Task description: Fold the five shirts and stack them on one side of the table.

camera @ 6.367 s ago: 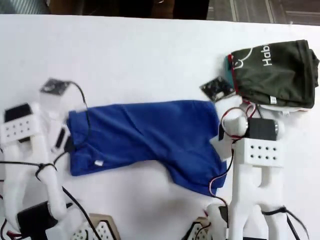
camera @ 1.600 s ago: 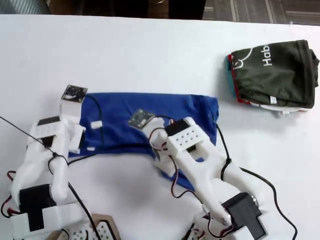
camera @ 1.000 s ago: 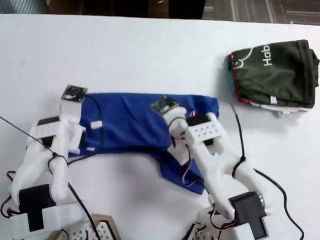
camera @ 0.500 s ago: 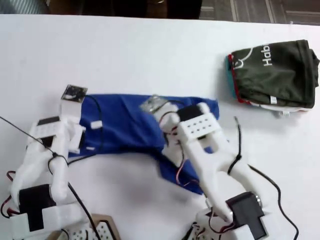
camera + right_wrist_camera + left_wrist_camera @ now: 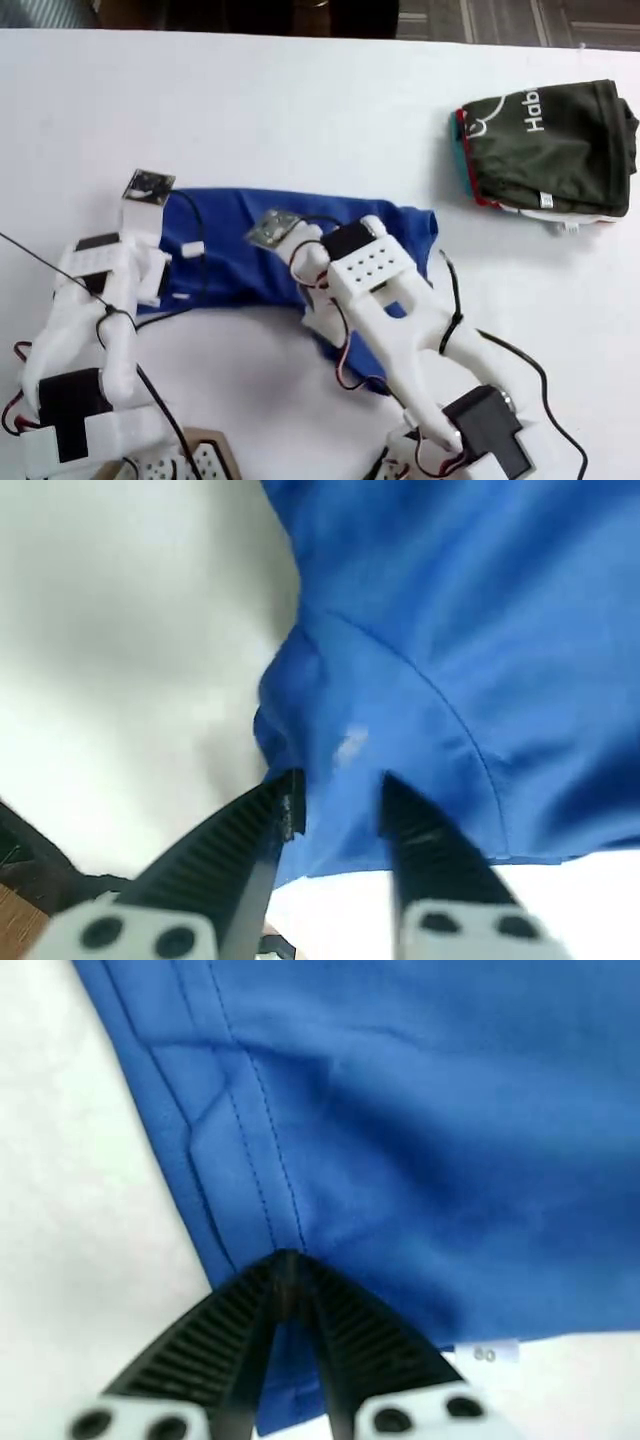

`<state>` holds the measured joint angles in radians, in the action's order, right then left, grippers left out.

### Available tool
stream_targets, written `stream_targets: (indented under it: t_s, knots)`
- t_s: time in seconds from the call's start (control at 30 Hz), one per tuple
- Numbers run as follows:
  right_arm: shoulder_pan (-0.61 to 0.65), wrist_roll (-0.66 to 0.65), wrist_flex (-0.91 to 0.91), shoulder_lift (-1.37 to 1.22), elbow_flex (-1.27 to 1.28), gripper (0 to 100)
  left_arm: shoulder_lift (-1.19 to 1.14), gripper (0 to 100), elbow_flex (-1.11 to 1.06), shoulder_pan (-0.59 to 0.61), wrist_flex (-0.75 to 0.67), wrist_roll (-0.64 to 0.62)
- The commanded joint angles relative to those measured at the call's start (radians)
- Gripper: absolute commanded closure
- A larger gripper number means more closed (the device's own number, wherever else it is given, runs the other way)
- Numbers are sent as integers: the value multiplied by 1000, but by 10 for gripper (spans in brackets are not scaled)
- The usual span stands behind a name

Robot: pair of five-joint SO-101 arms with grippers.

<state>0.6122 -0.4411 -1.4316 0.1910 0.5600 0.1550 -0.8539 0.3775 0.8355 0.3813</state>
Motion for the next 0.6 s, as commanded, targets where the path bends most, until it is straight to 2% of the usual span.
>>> stream_targets:
  t_s: [0.0, 0.13, 0.27, 0.43, 0.57]
  knots:
    - [7, -69, -48, 8, -41, 808, 3, 973, 16, -12, -11, -8]
    - [-51, -95, -93, 38, -118, 865, 3, 973, 16, -12, -11, -8]
    - [-222, -80, 93, 71, -157, 988, 3, 973, 16, -12, -11, -6]
    - [-401, -3, 375, -67, -161, 978, 3, 973, 16, -12, -11, -6]
    - [-426, 29, 464, -245, -166, 979, 3, 973, 16, -12, -11, -6]
